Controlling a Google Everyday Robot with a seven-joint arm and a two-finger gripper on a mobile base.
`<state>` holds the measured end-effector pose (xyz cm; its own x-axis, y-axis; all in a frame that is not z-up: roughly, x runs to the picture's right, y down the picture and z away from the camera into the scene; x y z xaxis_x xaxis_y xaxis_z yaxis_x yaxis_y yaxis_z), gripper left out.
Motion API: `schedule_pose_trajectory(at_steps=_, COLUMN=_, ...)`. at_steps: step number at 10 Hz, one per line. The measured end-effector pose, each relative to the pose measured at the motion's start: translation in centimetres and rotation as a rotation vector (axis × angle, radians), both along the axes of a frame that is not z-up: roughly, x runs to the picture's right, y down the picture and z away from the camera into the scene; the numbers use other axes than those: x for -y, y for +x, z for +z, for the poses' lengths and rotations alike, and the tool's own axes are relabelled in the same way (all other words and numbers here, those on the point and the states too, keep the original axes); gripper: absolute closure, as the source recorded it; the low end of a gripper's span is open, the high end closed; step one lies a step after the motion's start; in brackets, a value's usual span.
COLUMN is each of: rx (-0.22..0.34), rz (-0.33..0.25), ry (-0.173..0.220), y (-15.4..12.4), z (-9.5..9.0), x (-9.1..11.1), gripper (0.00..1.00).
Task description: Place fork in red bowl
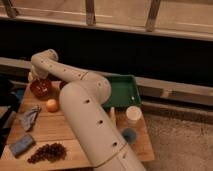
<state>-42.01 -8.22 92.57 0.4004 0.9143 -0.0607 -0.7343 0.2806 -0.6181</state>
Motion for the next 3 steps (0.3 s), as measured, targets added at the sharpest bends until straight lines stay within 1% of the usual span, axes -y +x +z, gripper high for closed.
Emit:
schedule_pose_trajectory(at_steps=1, rx=-0.001, rz=0.0, ry=-0.004, y=0.05, z=0.0, x=-0.2, gripper=0.37)
schedule_pose_trajectory(at_steps=3, rx=0.005, rz=0.003, ry=0.001, y=0.3, z=-0.42, x=0.1, gripper=0.37)
